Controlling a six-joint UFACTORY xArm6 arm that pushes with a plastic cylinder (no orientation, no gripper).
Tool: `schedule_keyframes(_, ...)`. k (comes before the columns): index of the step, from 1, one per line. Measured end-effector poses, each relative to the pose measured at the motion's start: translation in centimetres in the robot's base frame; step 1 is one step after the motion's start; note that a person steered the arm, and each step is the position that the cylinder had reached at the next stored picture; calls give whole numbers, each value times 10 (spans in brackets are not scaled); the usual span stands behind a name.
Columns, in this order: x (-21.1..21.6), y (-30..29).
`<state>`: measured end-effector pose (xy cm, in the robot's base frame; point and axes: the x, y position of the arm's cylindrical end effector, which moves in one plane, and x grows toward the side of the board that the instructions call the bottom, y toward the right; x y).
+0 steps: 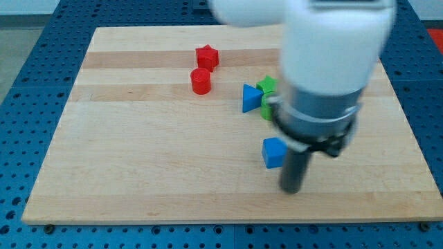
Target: Slightly push the blue cube below blue triangle
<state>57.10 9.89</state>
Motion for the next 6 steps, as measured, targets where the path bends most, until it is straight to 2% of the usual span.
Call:
schedule_keyframes(1, -2, 3)
schedule_keyframes(2, -29, -9)
schedule_keyframes(4, -33, -19)
schedule_keyframes(6, -69, -31)
